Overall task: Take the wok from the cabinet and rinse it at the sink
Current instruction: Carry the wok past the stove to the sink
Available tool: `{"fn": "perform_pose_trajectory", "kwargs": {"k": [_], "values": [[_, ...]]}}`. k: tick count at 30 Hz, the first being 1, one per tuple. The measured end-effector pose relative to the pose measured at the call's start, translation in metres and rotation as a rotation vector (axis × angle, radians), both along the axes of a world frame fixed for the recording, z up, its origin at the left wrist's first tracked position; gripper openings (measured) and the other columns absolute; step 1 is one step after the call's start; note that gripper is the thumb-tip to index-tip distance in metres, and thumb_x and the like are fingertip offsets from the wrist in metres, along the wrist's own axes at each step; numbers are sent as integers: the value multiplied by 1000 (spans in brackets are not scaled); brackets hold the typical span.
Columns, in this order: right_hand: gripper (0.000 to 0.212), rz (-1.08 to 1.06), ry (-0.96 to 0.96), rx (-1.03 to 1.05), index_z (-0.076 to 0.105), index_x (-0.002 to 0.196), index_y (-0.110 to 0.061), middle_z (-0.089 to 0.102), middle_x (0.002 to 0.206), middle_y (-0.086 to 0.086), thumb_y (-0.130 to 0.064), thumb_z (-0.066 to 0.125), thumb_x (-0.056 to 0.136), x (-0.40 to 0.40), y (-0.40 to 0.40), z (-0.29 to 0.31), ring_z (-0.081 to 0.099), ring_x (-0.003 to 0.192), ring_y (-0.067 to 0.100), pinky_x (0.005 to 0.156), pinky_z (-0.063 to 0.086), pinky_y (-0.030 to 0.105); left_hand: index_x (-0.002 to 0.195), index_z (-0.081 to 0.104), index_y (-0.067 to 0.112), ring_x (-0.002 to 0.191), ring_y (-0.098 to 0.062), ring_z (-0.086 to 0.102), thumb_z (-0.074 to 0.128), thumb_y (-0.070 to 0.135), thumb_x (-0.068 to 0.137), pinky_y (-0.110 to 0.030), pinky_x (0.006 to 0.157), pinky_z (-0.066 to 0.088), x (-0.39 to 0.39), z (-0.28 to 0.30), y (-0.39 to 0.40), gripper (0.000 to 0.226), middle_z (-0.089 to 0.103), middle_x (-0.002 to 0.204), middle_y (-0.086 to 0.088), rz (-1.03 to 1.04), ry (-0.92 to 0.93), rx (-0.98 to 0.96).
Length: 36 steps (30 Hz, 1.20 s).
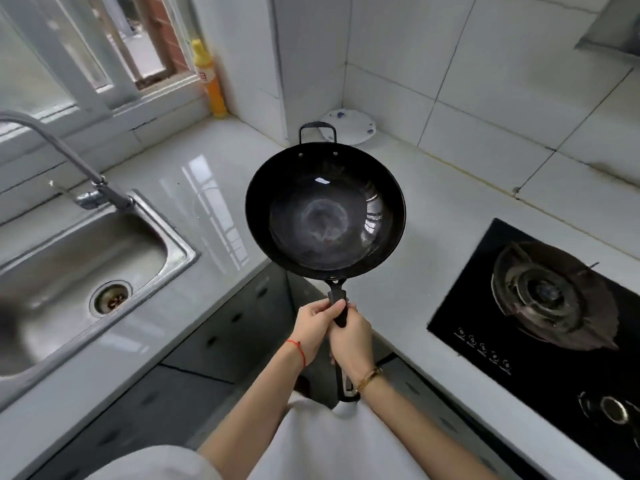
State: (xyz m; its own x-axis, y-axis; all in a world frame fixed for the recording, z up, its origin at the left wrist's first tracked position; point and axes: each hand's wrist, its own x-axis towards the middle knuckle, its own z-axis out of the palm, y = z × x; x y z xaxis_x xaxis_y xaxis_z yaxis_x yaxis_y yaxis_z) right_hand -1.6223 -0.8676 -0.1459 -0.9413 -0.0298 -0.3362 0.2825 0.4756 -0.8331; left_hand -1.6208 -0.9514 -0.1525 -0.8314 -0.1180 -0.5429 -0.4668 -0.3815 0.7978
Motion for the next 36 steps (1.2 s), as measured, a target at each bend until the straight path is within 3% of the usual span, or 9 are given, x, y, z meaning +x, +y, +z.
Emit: {"fn": "perform_pose_trajectory", "kwargs": {"k": [4,7,9,14,18,21,25,36], "values": [[9,148,-16,-4,62,94,-18,68,76,3,-21,54,91,23,0,-4,65,55,18,39,45,21,94,74,1,86,-32,65,71,27,85,-42,78,51,36,-2,1,28,70,96,-23,155,-17,-17],[12,248,-16,-12,65,97,-15,68,82,2,-19,54,92,40,-5,-6,68,71,17,60,58,30,95,73,-3,89,-31,63,75,33,76,-44,85,48,63,0,-3,42,69,98,-25,274,-8,-35],[14,311,-8,-11,66,98,-14,68,84,0,-19,54,92,51,-13,-8,67,75,14,66,60,32,96,74,-1,88,-29,65,72,28,83,-42,82,50,80,1,-9,32,72,97,-20,340,-9,-49],[16,482,-27,-8,66,92,-14,68,78,1,-23,52,94,75,-34,-10,68,66,16,53,59,31,92,78,9,94,-28,70,68,23,89,-48,92,53,116,-2,-24,18,76,100,-12,484,-30,-31],[18,596,-43,0,66,88,-14,68,75,3,-23,51,94,88,-52,-9,67,61,17,43,51,23,98,76,5,102,-31,69,67,21,89,-47,95,54,137,-5,-38,20,76,103,-12,588,-36,-17],[18,660,-57,3,66,87,-14,67,73,4,-21,52,94,96,-71,-9,66,58,16,38,45,18,95,76,6,104,-34,69,69,21,88,-55,96,51,149,-7,-52,18,75,105,-14,671,-38,9],[19,729,-76,-13,64,83,-8,64,69,8,-17,51,93,103,-103,-8,62,52,18,34,43,21,90,78,8,100,-35,69,69,19,88,-59,97,47,160,-7,-79,15,75,104,-14,757,-55,10],[18,817,-135,-24,63,88,-4,63,67,10,-13,49,95,123,-225,-6,56,42,15,32,40,20,86,78,15,86,-22,71,64,19,92,-35,73,56,184,-5,-197,16,77,98,-11,827,-85,-26]]}}
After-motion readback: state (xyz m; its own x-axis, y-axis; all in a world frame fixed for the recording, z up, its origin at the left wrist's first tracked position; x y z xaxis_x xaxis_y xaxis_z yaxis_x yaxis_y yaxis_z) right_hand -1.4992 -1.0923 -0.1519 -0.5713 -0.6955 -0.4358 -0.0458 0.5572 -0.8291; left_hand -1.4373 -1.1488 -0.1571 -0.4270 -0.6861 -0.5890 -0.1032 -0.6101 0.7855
